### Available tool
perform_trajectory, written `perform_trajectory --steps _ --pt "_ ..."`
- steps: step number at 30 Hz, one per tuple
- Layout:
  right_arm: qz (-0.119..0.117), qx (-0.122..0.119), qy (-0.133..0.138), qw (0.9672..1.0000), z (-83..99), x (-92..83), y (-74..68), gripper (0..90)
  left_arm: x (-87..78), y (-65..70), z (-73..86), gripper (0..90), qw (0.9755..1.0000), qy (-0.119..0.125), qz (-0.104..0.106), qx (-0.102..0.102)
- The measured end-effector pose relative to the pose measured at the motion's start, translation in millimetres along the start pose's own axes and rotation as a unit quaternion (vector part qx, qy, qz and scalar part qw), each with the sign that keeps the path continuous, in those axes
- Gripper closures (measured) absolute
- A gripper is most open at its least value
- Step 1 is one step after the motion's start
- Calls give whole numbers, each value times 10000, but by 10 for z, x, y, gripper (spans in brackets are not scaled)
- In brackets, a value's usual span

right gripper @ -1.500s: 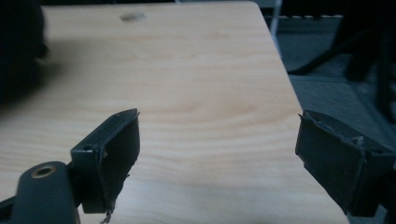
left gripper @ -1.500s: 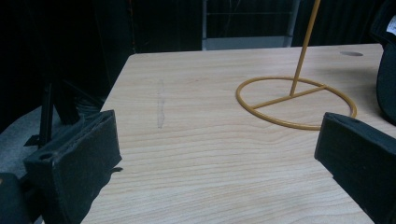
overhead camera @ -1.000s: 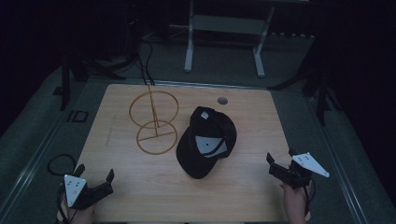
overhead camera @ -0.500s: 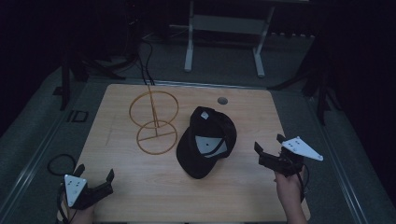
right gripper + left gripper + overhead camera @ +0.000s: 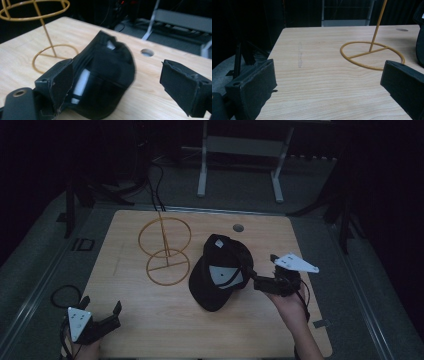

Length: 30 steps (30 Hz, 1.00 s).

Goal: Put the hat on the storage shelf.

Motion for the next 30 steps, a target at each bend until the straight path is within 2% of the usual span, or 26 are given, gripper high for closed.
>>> perform_trajectory --steps 4,11,20,24,26,27,29,30 --pt "-117 -1 -283 9995 -5 187 -99 133 -3 6 2 5 10000 -10 15 18" --pt "182 1 -610 9980 87 497 -84 141 -6 6 -4 5 10000 6 20 3" --pt "507 264 -1062 9927 366 745 -14 190 -8 10 -10 5 10000 10 39 10" --pt "621 296 -1122 9913 423 760 9 275 -9 11 -13 5 10000 15 46 20" --pt "678 299 -1206 9899 460 769 15 395 -8 14 -14 5 10000 15 53 26" --pt "718 176 -1266 9892 485 775 9 507 -7 15 -14 5 10000 13 55 27" --pt "718 176 -1266 9892 485 775 9 507 -7 17 -13 5 10000 14 63 24" --pt "691 86 -1405 9876 534 800 -4 672 -7 15 -13 5 10000 12 62 25"
Point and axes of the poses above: each handheld gripper's, and its own axes: x roughly forward along the jaws, z roughly out of its underside, y roughly to its right, the point moved 9 cm from there along x, roughly forward along the jaws, and after that the axes turned 4 degrees about y, right-handed, at the moved point
